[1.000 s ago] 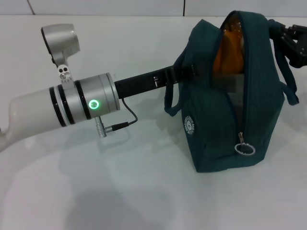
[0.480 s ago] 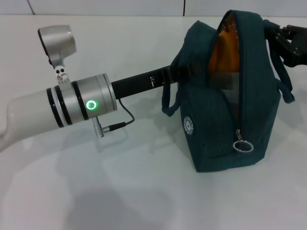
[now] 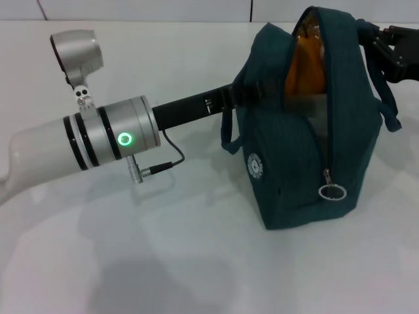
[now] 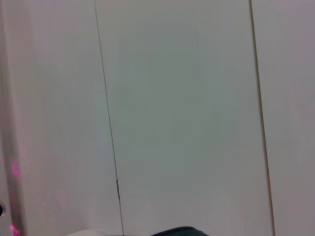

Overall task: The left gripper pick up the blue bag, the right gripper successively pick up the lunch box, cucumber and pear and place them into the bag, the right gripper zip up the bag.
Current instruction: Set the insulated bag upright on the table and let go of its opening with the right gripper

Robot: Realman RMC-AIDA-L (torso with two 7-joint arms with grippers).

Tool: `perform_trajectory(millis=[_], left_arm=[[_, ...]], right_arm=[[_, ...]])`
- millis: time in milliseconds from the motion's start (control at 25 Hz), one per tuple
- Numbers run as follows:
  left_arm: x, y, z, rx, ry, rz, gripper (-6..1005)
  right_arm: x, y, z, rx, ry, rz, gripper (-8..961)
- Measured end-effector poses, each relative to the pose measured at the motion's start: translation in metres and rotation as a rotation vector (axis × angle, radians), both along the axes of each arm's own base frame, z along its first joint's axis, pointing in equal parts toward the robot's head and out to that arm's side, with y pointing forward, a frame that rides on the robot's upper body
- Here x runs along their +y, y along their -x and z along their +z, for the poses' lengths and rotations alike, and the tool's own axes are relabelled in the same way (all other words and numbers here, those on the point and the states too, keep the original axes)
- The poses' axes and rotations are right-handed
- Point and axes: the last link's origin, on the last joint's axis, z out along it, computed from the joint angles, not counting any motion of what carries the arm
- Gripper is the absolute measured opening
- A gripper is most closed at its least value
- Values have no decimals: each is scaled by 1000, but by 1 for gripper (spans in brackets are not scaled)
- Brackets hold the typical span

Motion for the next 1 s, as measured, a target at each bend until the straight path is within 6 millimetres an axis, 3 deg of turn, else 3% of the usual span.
perform_trajectory(millis=[440,1000], left_arm=[[0,0,0,1,-5,0,55],[-1,5,0,-7,-9,24,55]], right_arm=[[4,4,0,-2,-7,4,123],[-5,-4,-8,-19,-23,8,135]])
